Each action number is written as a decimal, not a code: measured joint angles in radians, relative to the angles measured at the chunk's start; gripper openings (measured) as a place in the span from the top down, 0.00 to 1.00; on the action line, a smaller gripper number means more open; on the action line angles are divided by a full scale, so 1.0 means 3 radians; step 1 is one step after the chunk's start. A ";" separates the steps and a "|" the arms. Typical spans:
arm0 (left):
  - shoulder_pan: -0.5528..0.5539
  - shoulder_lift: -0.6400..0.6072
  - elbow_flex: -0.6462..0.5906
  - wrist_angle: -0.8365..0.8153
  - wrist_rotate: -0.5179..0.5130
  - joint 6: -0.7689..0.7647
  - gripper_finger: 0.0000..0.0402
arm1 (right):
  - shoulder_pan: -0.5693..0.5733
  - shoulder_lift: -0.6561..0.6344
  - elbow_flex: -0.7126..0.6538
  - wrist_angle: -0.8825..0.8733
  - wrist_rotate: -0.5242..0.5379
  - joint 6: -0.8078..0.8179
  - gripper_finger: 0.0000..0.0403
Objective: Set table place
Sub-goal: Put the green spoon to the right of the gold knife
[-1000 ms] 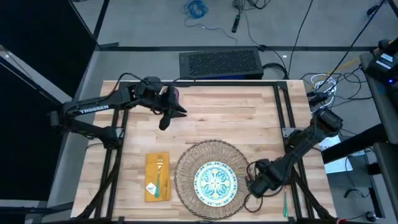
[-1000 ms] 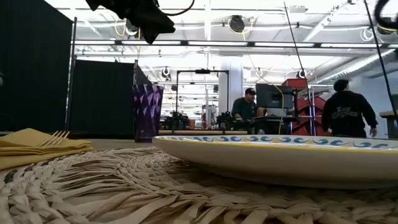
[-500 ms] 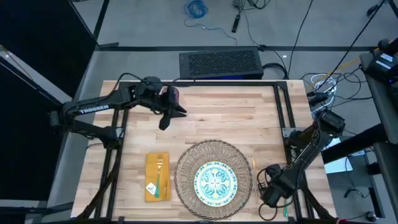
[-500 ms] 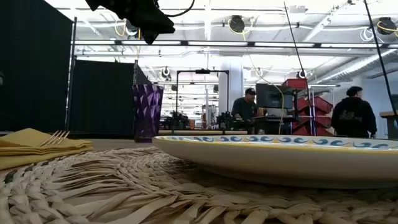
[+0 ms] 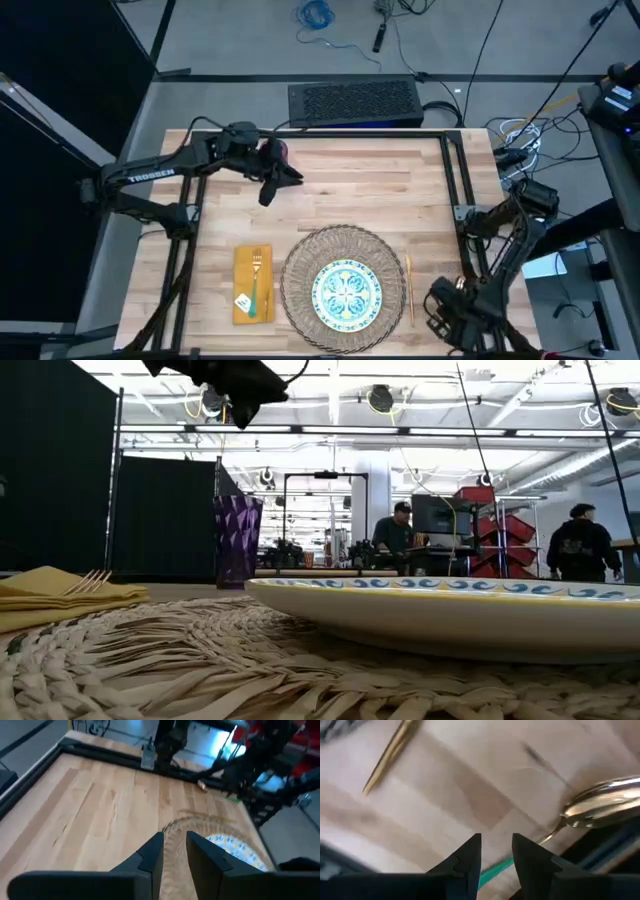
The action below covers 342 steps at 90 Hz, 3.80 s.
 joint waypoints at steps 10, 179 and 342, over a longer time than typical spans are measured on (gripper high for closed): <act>-0.0088 0.0000 0.0000 0.0253 0.0002 -0.0170 0.83 | 0.0106 0.0001 0.0009 0.0062 -0.0022 -0.0303 0.77; -0.1469 0.0023 0.0000 0.1076 -0.1721 -0.0578 0.83 | 0.0546 0.0544 0.0102 -0.0311 -0.0179 -0.6006 0.77; -0.1717 0.0024 -0.0001 0.0651 -0.1311 -0.0218 0.83 | -0.0200 0.1015 0.0963 -0.0377 -0.0125 0.1186 0.77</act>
